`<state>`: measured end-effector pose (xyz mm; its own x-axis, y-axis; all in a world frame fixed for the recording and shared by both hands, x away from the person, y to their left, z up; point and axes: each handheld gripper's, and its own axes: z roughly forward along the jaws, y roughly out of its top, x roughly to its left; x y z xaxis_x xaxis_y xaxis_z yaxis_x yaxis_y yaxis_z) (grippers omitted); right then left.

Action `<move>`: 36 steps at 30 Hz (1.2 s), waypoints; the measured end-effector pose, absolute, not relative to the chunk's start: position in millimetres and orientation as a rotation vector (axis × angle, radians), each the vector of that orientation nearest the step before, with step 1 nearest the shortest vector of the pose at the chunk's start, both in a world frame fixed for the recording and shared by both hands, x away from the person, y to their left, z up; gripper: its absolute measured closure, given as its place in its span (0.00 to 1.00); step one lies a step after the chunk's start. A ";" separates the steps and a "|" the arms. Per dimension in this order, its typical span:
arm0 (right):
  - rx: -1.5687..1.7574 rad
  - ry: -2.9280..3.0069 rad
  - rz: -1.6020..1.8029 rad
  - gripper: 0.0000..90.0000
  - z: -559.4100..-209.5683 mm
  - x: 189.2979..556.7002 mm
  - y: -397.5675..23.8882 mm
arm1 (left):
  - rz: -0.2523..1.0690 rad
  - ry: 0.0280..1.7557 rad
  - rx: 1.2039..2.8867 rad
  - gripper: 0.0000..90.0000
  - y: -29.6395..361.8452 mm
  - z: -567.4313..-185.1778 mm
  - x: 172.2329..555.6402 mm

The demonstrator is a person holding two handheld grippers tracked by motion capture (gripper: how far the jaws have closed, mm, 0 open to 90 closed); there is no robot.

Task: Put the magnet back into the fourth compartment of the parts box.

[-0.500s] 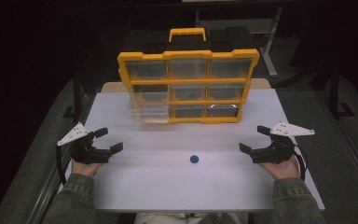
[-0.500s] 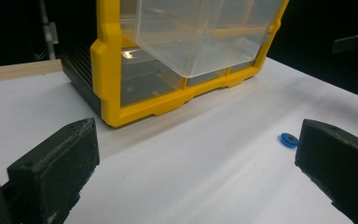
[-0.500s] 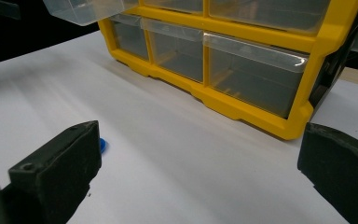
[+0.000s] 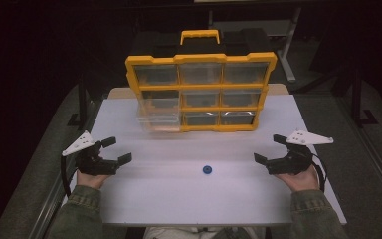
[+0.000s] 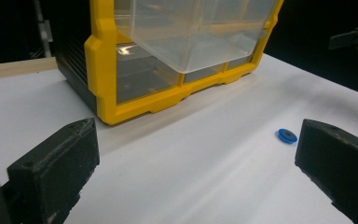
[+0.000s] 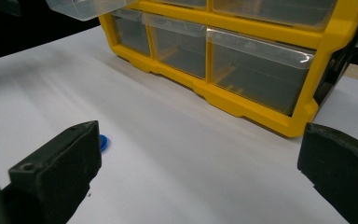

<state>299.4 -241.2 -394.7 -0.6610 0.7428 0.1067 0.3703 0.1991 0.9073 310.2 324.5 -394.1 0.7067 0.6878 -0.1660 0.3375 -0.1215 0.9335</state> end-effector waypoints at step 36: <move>0.854 2.336 1.359 0.00 -364.1 318.0 -187.6 | 0.398 0.843 1.730 0.00 324.7 -394.9 311.2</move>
<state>318.0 -187.6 -364.1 -0.7757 0.6302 0.0331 0.3402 0.3734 0.8631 311.2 324.7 -394.9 0.6886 0.7096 -0.1494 0.3362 -0.1298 0.9328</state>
